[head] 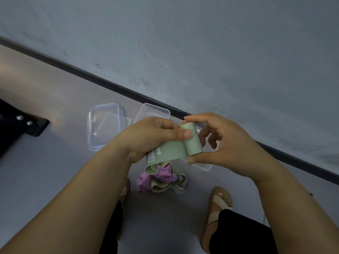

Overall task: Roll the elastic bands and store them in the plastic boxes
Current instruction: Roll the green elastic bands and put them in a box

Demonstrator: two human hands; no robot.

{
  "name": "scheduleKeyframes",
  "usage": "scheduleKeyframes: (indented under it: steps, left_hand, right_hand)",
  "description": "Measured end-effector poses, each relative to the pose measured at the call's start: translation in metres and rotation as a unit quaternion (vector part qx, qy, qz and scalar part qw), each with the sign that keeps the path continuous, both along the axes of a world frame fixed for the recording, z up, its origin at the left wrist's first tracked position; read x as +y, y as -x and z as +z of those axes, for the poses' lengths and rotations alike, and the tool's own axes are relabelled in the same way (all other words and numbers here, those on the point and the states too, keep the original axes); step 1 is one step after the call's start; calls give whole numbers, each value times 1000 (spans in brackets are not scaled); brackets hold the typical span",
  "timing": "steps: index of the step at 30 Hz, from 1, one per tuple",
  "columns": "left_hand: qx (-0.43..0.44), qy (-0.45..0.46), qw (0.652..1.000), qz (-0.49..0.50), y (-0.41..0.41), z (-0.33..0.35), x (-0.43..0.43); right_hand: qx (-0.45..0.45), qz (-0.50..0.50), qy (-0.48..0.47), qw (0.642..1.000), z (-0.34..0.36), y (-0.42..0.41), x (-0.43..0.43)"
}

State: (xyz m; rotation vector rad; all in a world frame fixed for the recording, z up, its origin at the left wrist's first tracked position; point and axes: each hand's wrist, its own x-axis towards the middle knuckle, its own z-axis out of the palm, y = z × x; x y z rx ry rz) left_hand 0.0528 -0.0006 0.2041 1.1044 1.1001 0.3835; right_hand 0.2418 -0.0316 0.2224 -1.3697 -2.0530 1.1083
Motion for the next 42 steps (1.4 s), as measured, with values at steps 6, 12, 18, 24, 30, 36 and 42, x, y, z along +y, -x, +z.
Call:
scheduleKeyframes:
  steps: [6, 12, 18, 24, 30, 36, 42]
  left_hand:
    - [-3, 7, 1000, -24, 0, 1, -1]
    - [-26, -8, 999, 45, 1, -3, 1]
    - [-74, -7, 983, 167, -8, -8, 0]
    - [-131, -18, 974, 182, -20, -7, -4]
    - [-131, -23, 975, 177, -20, -11, -4]
    - [-92, -51, 984, 143, -17, -5, -4]
    - [-90, -66, 984, 142, -14, -6, -1]
  right_hand:
    - [-25, 5, -30, 999, -2, -2, 1]
    - [39, -61, 75, 995, -7, 4, 4]
    - [271, -253, 204, 906, -13, 25, 4]
    - [345, -316, 256, 846, -23, 36, 6]
    - [314, -328, 166, 875, -21, 32, 4]
    - [230, -268, 93, 931, -15, 21, 7]
    - [210, -219, 68, 950, -13, 16, 8]
